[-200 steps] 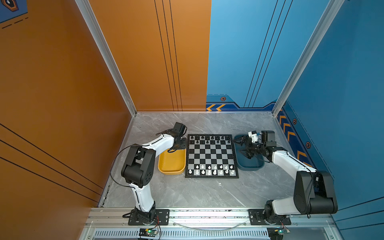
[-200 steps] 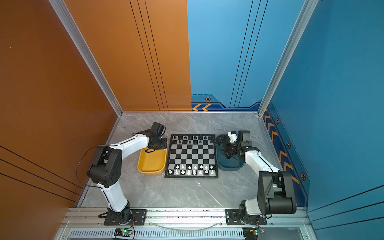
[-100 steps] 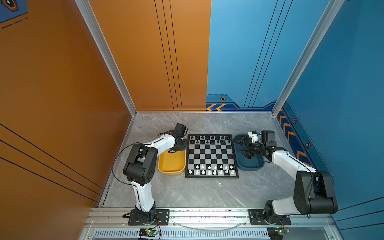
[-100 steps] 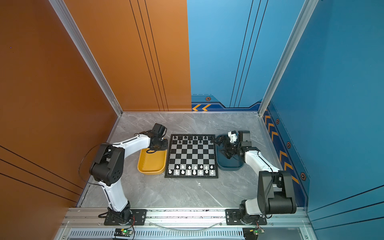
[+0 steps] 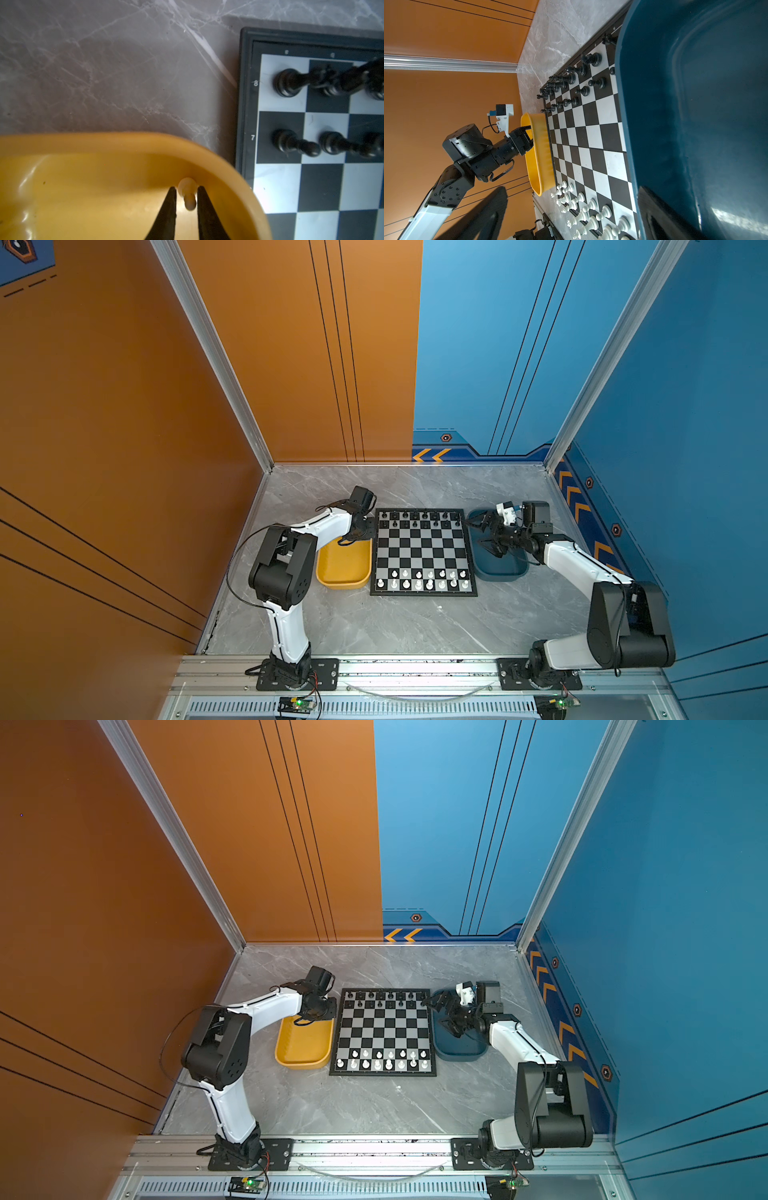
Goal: Set up the chess pieces on the board
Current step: 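Lower the open left gripper onto the last white pawn in the tray, then close the left gripper on the last white pawn and lift it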
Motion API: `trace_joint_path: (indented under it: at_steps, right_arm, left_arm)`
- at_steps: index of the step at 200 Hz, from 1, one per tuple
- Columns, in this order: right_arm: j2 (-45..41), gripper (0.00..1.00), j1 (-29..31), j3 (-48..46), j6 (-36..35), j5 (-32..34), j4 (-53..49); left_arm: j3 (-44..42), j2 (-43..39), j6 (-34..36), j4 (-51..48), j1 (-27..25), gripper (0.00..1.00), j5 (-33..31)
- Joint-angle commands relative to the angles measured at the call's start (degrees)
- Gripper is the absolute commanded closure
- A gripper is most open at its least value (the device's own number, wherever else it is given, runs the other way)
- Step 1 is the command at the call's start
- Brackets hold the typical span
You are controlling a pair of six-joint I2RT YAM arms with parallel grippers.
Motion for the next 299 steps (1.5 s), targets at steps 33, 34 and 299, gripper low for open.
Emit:
trace_joint_path:
  at_steps: [33, 34, 299]
  right_arm:
    - [0.8, 0.0, 0.26, 0.75, -0.36, 0.68, 0.32]
    - [0.8, 0.0, 0.26, 0.75, -0.32, 0.68, 0.32]
    - [-1.02, 0.0, 0.94, 0.06, -0.04, 1.12, 0.36]
  left_arm:
    - [1.77, 1.27, 0.77, -0.45, -0.58, 0.85, 0.1]
    - [1.77, 1.28, 0.81, -0.45, -0.59, 0.85, 0.08]
    - [2.22, -12.19, 5.85, -10.75, -5.94, 1.0, -8.72]
